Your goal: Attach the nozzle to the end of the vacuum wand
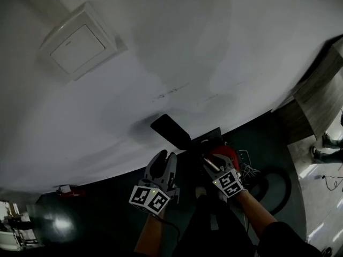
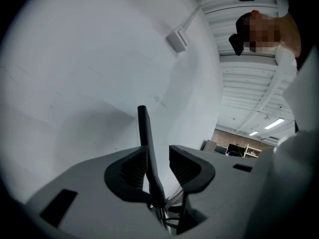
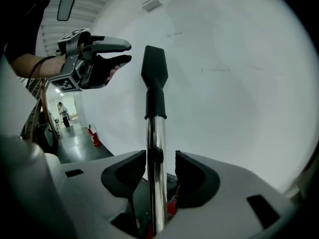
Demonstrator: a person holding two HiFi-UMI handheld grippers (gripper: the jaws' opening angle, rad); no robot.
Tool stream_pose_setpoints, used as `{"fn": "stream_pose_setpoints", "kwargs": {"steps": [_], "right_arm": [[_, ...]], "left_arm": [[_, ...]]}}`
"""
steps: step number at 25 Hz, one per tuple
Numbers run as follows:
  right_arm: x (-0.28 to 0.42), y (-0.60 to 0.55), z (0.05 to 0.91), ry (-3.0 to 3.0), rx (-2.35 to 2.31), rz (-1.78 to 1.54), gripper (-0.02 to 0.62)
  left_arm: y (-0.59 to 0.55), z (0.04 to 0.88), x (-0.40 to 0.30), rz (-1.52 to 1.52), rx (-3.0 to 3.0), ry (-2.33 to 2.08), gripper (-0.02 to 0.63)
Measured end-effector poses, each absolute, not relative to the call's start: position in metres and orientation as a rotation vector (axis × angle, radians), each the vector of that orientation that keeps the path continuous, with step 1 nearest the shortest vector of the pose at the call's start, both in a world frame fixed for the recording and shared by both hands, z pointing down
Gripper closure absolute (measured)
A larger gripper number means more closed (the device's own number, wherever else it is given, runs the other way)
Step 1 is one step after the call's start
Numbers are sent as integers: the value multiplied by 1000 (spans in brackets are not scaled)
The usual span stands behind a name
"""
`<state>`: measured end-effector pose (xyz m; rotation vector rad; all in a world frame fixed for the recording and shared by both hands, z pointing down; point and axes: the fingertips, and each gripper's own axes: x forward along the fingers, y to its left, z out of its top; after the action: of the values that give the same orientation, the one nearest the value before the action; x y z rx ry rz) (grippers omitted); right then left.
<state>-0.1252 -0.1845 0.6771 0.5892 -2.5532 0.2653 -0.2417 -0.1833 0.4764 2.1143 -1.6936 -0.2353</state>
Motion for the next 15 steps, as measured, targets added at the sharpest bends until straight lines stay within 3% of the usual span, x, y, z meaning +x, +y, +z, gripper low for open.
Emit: {"fn": "stream_pose_setpoints", "kwargs": {"steps": [15], "right_arm": [[-85,-150,520,-2850,617,353,430]], "left_arm": [[-121,430,-178,-118,2217,-1807,513]]}}
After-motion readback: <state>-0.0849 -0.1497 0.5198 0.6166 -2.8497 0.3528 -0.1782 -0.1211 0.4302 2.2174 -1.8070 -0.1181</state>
